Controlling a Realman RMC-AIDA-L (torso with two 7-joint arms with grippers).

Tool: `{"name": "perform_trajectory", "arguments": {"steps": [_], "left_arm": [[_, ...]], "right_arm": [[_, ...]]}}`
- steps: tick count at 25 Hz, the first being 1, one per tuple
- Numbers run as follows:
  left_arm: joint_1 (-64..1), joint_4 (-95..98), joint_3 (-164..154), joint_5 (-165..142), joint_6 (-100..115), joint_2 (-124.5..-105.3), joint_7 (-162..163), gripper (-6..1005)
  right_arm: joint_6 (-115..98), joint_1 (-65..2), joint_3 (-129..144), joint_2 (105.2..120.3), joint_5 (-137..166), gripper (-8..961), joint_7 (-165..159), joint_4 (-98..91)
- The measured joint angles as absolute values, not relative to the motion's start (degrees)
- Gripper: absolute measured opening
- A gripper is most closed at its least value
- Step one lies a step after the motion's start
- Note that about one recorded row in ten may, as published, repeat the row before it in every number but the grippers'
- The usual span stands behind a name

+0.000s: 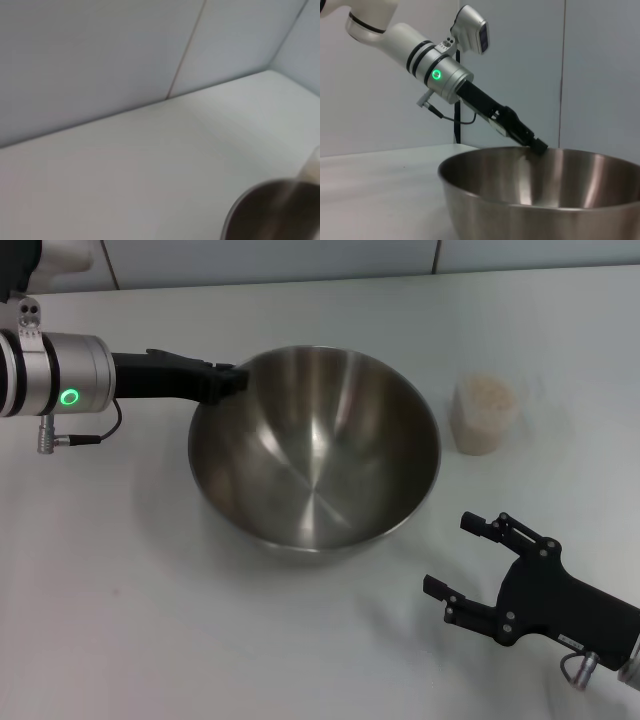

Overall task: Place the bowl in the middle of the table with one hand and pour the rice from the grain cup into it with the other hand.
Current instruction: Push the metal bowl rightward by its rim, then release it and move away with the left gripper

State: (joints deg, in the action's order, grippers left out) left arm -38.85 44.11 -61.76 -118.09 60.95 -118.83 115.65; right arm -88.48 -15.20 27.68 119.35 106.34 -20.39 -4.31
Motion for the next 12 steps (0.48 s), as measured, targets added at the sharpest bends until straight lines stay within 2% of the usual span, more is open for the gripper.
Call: {"name": "perform_trajectory", "arguments": {"steps": [6,11,12], "left_arm": [[-35.7,50.5,-61.3,-113.2,64.3,-118.5,111.2,247],[-26.4,62.8,-61.7,-105.6,66.1,-118.48,101.4,347],[-20.4,66.0,-61.9,-97.7,67.6,-118.45,92.5,387]], "right_arm": [[-88.5,-15.2,27.7,119.36,106.4,833,-20.4,-4.3],[-88.6,-15.0,27.5,119.35,106.3,834,-20.4,-4.3],[-88.6,-14.9,27.3,119.35,106.2,834,-20.4,-4.3]]}}
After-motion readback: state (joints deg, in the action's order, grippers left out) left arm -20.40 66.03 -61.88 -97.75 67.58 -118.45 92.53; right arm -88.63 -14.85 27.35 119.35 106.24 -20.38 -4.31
